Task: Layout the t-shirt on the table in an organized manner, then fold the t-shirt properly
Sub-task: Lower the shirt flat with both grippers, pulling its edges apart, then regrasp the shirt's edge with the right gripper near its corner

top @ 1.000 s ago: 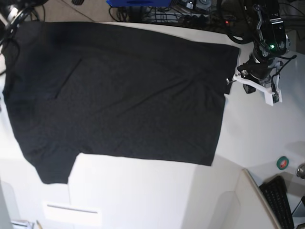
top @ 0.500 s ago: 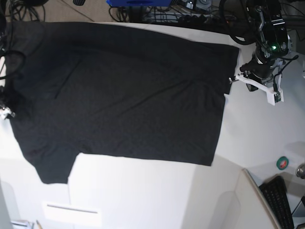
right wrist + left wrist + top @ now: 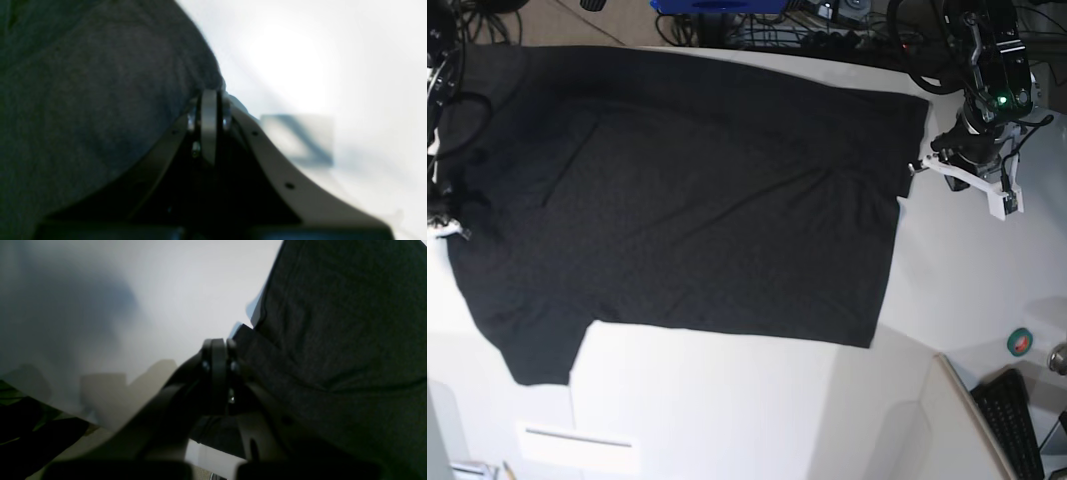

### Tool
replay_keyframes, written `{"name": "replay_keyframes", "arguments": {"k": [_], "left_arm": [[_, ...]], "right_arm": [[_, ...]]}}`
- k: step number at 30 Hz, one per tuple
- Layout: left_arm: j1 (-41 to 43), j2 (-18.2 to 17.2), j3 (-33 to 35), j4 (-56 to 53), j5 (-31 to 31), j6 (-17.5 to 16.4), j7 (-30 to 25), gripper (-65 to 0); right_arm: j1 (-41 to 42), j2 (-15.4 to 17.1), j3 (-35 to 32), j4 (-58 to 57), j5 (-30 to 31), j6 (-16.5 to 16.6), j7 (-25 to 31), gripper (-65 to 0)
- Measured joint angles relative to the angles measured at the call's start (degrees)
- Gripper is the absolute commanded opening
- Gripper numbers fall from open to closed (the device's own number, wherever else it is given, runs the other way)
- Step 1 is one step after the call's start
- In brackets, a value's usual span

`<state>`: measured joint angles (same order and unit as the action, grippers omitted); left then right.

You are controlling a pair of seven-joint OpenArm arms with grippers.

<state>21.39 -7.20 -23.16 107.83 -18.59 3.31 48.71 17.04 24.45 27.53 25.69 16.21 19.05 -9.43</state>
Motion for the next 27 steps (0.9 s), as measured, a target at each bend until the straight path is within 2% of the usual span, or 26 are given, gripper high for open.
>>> {"name": "replay_keyframes", "arguments": {"k": [3, 6, 12, 16, 22, 27], "left_arm": [[-0.24, 0.15, 0.00, -0.02, -0.07, -0.09, 0.00, -65.0], [-0.24, 0.17, 0.02, -0.04, -0.07, -0.07, 0.00, -65.0], [-1.20, 0.22, 0.02, -4.39, -0.28, 0.15, 0.15, -65.0], [-1.86, 0.20, 0.00, -6.08, -0.31, 0.15, -0.02, -65.0], [-1.90, 0.17, 0.00, -6.05, -0.31, 0.15, 0.00, -65.0], [-2.01, 0.00, 0.00, -6.05, -0.28, 0.15, 0.00, -65.0]], "right_arm": [[-1.11, 0.02, 0.00, 5.49, 0.04, 0.00, -4.98, -65.0], [-4.76, -1.25, 2.86, 17.31, -0.02, 0.04, -9.84, -65.0], [-14.16, -8.90, 10.67, 44.65, 0.09, 0.00, -26.47, -65.0], [-19.28, -14.10, 12.11, 57.35, -0.22, -0.07, -32.96, -65.0], [-25.46, -21.46, 12.00, 64.57, 0.04, 0.20, -35.74, -65.0], [-27.63, -24.24, 12.00, 65.24, 0.26, 0.17, -35.91, -65.0]]}}
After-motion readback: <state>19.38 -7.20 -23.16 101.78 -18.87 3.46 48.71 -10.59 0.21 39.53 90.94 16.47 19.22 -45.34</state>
